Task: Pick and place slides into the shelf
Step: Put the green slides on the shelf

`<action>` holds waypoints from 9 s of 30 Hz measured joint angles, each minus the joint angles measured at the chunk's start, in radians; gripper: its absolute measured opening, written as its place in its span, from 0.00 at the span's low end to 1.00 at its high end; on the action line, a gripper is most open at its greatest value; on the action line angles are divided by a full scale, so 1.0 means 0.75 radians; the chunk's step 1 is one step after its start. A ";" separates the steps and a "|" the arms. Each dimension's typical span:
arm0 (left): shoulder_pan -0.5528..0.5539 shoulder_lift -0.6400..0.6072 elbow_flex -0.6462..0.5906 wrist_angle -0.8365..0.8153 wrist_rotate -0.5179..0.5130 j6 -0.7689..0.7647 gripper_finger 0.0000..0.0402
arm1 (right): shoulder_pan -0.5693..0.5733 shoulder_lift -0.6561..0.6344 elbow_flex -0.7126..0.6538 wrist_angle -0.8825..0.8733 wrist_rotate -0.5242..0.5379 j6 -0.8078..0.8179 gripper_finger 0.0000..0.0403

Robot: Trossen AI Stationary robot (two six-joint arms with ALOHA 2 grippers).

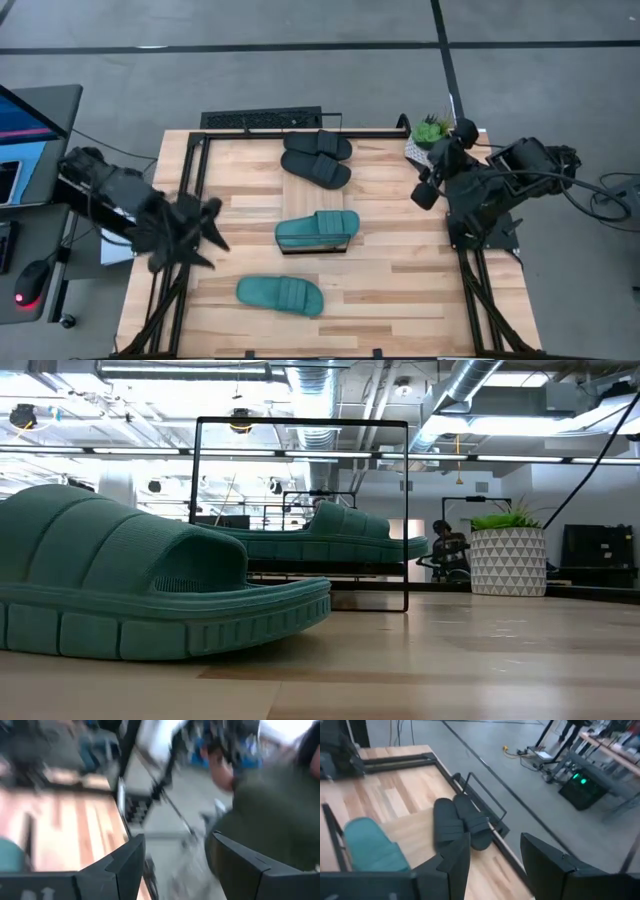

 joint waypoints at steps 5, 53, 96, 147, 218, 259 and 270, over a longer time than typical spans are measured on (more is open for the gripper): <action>-0.058 0.069 -0.002 -0.257 -0.004 -0.154 0.51 | 0.043 0.001 0.000 0.000 -0.002 0.122 0.41; -0.570 0.663 -0.097 -0.426 -1.178 -2.262 0.46 | 0.215 0.000 0.000 0.000 -0.255 0.349 0.41; -0.186 1.144 -0.097 0.006 -0.612 -1.536 0.45 | 0.218 -0.039 -0.001 0.000 -0.512 0.069 0.41; -0.133 1.341 -0.095 0.330 -0.439 -1.605 0.01 | 0.218 -0.047 -0.001 0.000 -0.530 0.039 0.41; 0.879 0.688 0.477 -0.618 -0.330 -0.312 0.00 | 0.075 -0.126 0.000 0.000 -0.453 -0.101 0.41; 1.101 0.753 -0.006 -0.203 0.002 -0.402 0.00 | -0.099 -0.124 0.000 0.000 -0.459 -0.021 0.41; 1.002 0.839 -0.006 -0.129 -0.095 -0.590 0.00 | -0.086 -0.123 -0.001 0.000 -0.494 -0.030 0.41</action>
